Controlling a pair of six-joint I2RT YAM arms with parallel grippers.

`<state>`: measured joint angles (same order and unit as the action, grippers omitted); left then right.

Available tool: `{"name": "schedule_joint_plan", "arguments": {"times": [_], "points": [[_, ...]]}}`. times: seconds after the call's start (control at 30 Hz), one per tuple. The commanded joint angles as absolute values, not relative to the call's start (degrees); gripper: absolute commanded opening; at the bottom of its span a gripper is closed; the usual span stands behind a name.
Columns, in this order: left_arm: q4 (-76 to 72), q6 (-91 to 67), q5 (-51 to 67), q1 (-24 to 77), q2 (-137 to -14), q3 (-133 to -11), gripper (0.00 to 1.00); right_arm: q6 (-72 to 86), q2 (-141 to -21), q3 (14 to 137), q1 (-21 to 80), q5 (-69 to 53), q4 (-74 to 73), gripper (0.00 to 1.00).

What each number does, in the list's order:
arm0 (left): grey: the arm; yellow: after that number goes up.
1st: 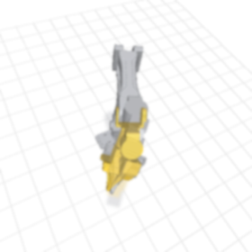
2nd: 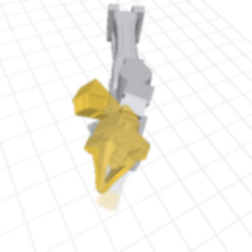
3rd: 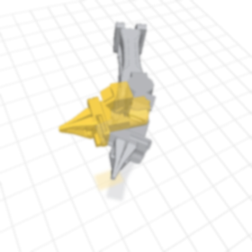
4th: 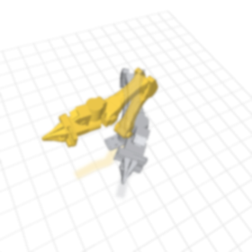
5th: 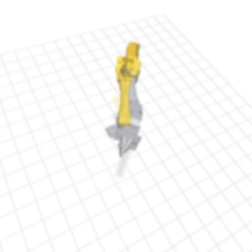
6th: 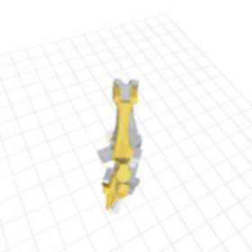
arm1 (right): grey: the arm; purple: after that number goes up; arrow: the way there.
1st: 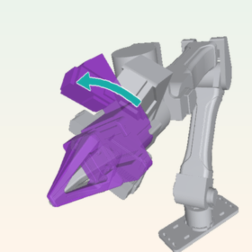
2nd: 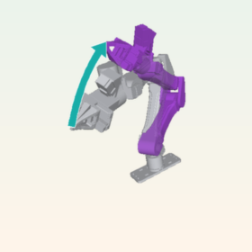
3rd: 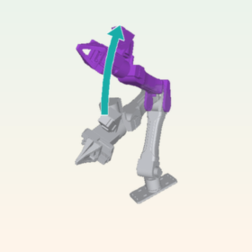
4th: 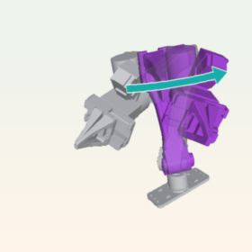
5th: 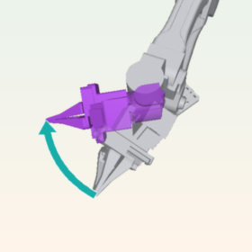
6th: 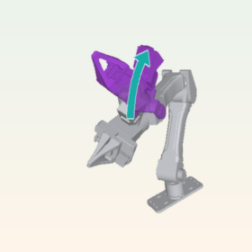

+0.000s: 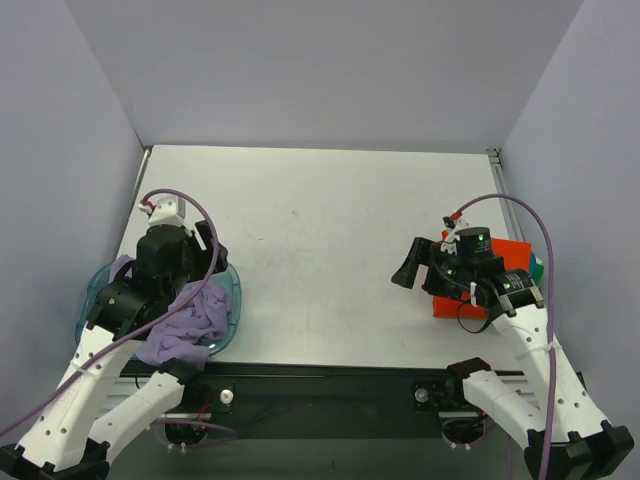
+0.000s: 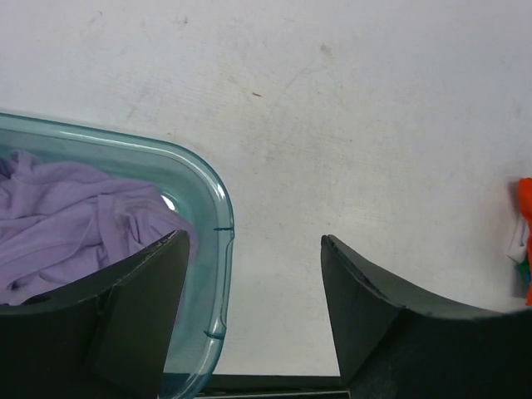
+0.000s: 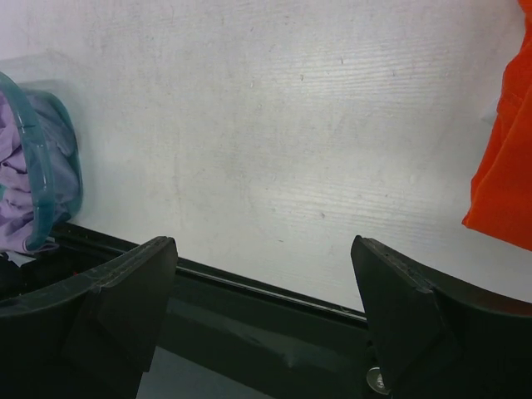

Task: Fold and stack the t-shirts
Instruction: Grab crumpled tshirt from bin with the left arm

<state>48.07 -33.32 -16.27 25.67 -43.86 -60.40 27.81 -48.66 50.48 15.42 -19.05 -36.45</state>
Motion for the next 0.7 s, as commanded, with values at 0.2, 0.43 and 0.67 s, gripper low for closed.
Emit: {"name": "schedule_joint_plan", "arguments": {"times": [0.2, 0.43, 0.67], "points": [[50.60, -30.23, -34.34, 25.49, -43.68, -62.58, 0.83, 30.58, -48.69, 52.12, 15.73, -13.63, -37.88, 0.90], [62.57, -37.26, -45.00, 23.91, -51.23, -63.90, 0.97, 30.41, -52.20, 53.44, 15.82, -12.92, -36.74, 0.90], [63.45, -40.24, -42.01, 23.21, -54.32, -63.46, 0.97, 29.27, -57.91, 55.54, 16.08, -14.24, -34.10, 0.90]]}}
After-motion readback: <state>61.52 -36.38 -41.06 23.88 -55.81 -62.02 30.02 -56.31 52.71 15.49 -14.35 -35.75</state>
